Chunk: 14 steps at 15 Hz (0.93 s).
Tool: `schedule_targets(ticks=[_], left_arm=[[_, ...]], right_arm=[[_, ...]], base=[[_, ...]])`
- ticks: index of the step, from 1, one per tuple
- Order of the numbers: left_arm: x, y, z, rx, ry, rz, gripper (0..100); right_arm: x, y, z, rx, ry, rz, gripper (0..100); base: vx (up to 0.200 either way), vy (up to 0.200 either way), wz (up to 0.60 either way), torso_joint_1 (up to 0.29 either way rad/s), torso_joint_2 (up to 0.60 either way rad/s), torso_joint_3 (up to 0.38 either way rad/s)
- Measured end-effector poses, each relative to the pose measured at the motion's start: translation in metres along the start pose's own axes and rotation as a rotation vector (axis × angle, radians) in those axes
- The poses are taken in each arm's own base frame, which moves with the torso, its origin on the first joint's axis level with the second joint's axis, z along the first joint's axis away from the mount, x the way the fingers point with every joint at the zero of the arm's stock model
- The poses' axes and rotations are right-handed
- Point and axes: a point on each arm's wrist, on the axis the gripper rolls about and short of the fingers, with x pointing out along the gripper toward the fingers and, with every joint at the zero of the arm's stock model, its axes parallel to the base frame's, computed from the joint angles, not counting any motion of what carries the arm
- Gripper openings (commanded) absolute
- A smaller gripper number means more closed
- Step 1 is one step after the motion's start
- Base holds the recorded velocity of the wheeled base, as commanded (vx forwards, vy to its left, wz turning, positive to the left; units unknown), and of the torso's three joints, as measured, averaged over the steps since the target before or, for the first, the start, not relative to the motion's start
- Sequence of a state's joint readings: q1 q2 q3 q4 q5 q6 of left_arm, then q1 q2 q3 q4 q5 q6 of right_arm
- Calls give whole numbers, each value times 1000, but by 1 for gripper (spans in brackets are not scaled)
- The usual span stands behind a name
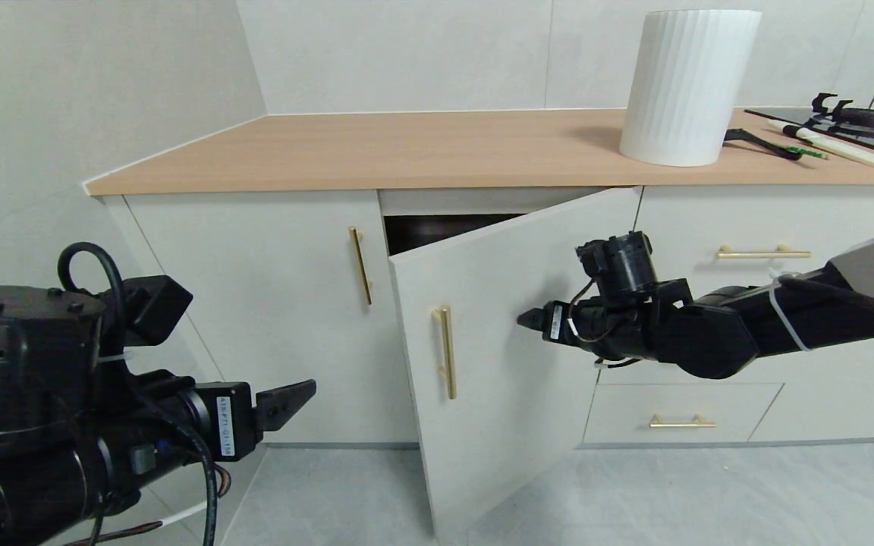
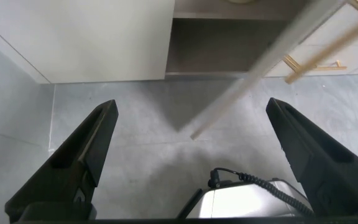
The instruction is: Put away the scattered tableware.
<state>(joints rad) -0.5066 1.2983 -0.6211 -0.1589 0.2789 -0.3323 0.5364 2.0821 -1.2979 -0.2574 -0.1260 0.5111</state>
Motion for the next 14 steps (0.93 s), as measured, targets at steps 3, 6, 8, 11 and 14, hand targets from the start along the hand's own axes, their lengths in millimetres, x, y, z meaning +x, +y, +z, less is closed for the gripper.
schedule_targets(ticks=[3, 6, 8, 11, 14], left_arm=[[0, 0, 0, 0, 1, 0, 100], [0, 0, 0, 0, 1, 1, 100], [1, 0, 0, -1, 2, 1, 100], [1, 0, 0, -1, 2, 0, 100], [1, 0, 0, -1, 3, 1, 100]], right_arm=[[12, 1, -1, 51, -30, 15, 100], [24, 3, 0, 109, -43, 20, 100], [32, 5, 6, 190, -64, 30, 100], [46, 1, 22, 303, -118, 42, 100], [60, -8, 30, 341, -163, 10, 100]], base=[[0, 0, 0, 0, 0, 0], [0, 0, 0, 0, 0, 0], [0, 0, 0, 0, 0, 0], [0, 0, 0, 0, 0, 0], [0, 0, 0, 0, 0, 0]])
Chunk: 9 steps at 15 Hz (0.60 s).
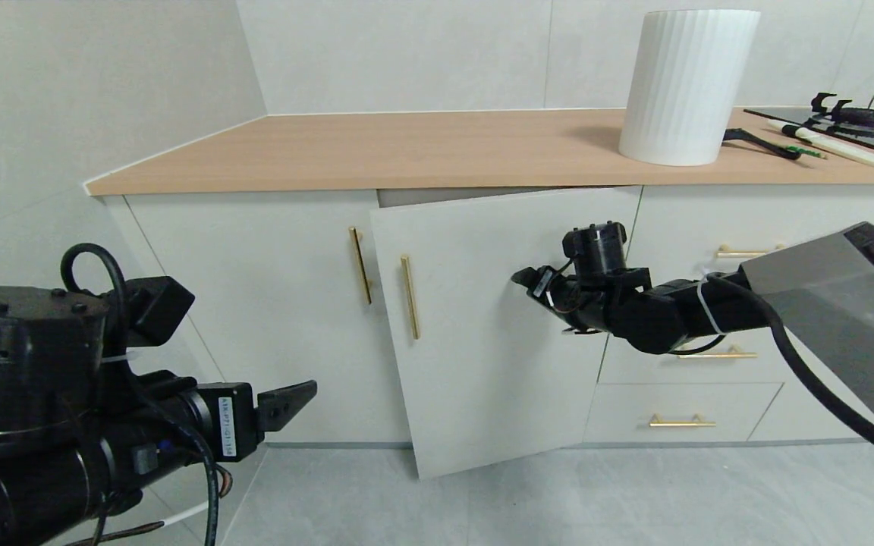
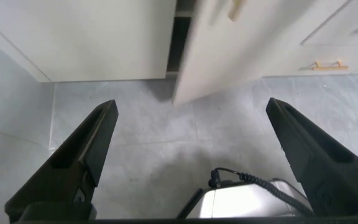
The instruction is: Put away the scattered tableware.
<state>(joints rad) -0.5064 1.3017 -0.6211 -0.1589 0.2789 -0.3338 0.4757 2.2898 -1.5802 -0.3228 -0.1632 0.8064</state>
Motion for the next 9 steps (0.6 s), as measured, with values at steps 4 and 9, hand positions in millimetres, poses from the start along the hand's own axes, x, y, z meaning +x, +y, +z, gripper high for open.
schedule_targets(ticks=[4, 9], left_arm=[[0, 0, 0, 0, 1, 0, 100], [0, 0, 0, 0, 2, 0, 100]], right_arm=[[17, -7, 7, 57, -65, -34, 100], [25, -13, 11, 70, -91, -52, 100]], base=[[0, 0, 0, 0, 0, 0], [0, 0, 0, 0, 0, 0]])
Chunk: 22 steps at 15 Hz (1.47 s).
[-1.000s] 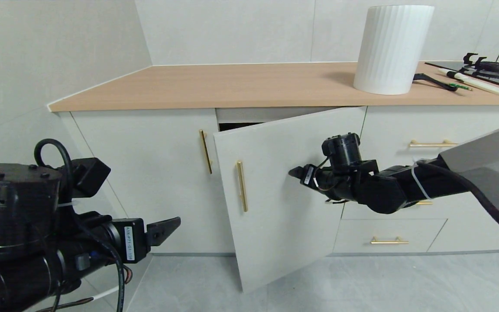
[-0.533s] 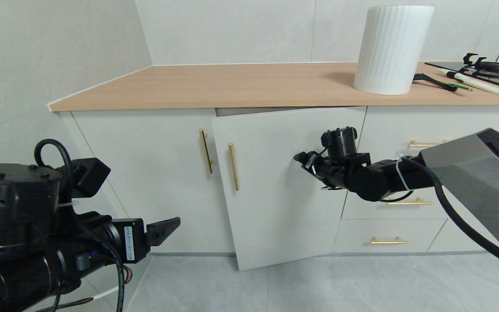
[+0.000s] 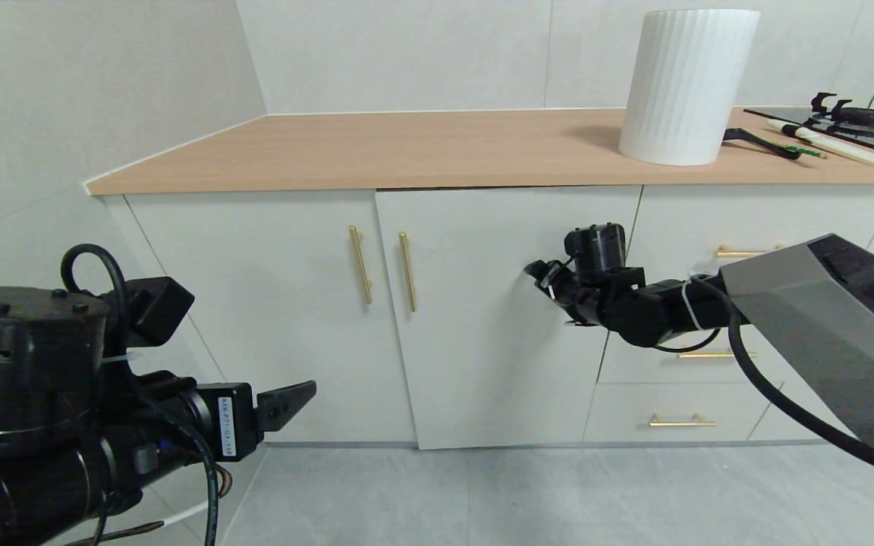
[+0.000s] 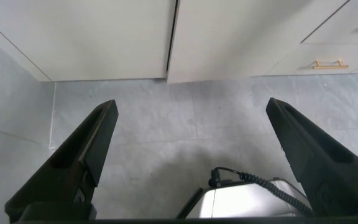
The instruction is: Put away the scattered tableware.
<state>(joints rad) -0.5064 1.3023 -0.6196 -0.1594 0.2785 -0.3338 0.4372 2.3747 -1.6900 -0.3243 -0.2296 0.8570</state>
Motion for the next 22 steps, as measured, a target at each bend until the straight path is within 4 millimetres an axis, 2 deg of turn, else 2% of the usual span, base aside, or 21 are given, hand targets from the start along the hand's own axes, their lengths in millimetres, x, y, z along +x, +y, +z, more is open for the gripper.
schedule_targets(ticks=[7, 11, 13, 16, 18, 22], left_arm=[[0, 0, 0, 0, 0, 1, 100], [0, 0, 0, -1, 0, 1, 100], [0, 0, 0, -1, 0, 1, 100], [-1, 0, 0, -1, -2, -1, 100], [-2, 0, 1, -1, -7, 0, 100], [-14, 3, 5, -13, -48, -11, 100]], right_arm=[[10, -4, 1, 4, -39, -27, 100], [-3, -6, 0, -4, 17, -21, 100], [-19, -9, -4, -21, 105, 11, 100], [-58, -15, -6, -114, 260, 136, 100], [-84, -13, -1, -168, 257, 218, 100], [-140, -7, 16, -234, 201, 260, 100]], base=[[0, 0, 0, 0, 0, 0], [0, 0, 0, 0, 0, 0], [0, 0, 0, 0, 0, 0], [0, 0, 0, 0, 0, 0], [0, 0, 0, 0, 0, 0], [0, 0, 0, 0, 0, 0]])
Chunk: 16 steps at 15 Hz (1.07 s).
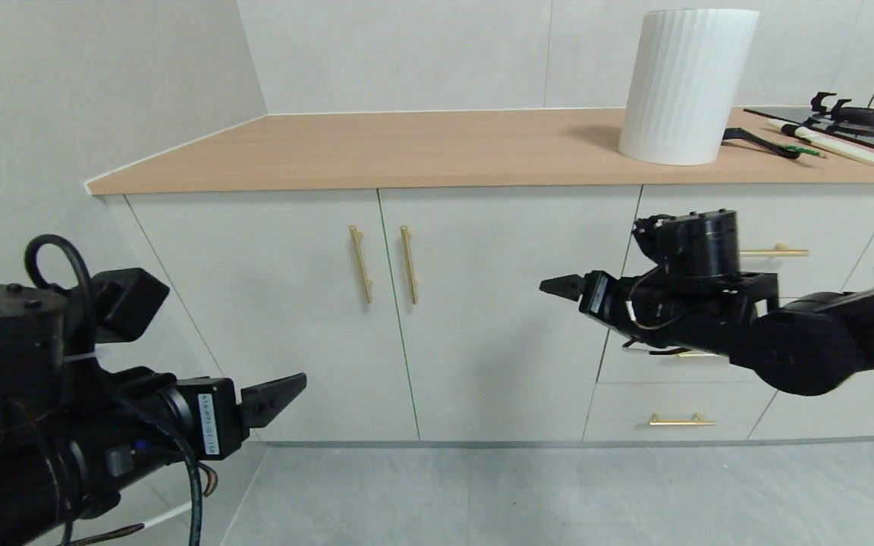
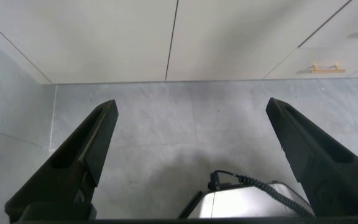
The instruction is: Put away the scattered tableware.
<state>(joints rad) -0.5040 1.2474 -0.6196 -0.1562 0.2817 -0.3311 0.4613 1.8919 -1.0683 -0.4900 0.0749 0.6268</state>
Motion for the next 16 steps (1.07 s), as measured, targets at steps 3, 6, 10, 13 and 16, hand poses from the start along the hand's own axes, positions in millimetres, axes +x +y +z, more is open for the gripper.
schedule_targets(ticks=[3, 6, 10, 13, 16], left_arm=[[-22, 10, 3, 7, -73, -1, 100], [-52, 26, -1, 89, -164, 25, 100], [-98, 48, -16, 159, -295, 96, 100], [-141, 63, -40, 164, -386, 150, 100], [-176, 71, -70, 163, -475, 217, 100]], right_arm=[[-64, 8, 11, -84, -113, -33, 100], [-144, 11, 21, -212, -272, -55, 100], [-251, 1, 14, -346, -481, -130, 100], [-320, -5, -19, -404, -539, -192, 100], [-373, -16, -67, -490, -555, -289, 100]], base=[[0, 0, 0, 0, 0, 0], [0, 0, 0, 0, 0, 0], [0, 0, 0, 0, 0, 0], [0, 0, 0, 0, 0, 0], [0, 0, 0, 0, 0, 0]])
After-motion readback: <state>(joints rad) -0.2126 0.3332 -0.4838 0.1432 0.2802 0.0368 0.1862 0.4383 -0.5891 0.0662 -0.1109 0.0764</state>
